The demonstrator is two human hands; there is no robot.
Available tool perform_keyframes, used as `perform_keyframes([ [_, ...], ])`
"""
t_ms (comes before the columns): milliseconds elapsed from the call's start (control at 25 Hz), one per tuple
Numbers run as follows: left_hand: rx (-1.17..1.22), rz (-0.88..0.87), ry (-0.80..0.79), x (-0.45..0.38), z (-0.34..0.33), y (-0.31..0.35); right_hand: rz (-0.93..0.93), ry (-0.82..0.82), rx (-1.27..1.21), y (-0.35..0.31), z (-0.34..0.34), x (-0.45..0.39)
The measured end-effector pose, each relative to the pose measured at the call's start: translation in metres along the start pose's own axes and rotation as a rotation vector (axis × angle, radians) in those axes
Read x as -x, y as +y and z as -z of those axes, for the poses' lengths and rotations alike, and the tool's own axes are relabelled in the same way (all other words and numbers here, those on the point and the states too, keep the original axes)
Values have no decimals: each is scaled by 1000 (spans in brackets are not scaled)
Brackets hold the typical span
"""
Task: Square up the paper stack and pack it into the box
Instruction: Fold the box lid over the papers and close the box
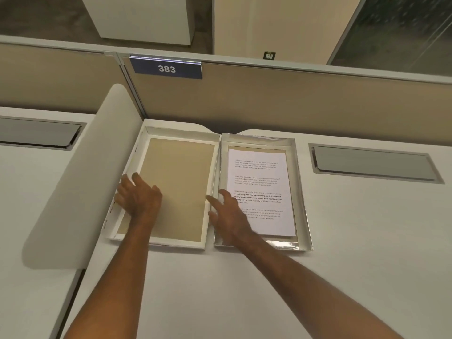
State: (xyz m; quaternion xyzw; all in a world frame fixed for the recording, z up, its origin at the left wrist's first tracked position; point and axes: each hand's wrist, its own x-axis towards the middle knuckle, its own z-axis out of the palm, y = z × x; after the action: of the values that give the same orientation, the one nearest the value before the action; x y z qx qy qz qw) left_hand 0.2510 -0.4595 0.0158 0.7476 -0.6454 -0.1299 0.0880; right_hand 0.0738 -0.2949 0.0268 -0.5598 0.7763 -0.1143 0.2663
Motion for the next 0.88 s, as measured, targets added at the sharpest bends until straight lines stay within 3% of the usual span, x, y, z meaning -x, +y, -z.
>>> perform_keyframes([
  [440, 76, 234, -72, -13, 5, -19, -78, -35, -72, -6, -14, -7],
  [880, 229, 243, -90, -22, 34, -21, -40, -20, -189, 2, -19, -12],
])
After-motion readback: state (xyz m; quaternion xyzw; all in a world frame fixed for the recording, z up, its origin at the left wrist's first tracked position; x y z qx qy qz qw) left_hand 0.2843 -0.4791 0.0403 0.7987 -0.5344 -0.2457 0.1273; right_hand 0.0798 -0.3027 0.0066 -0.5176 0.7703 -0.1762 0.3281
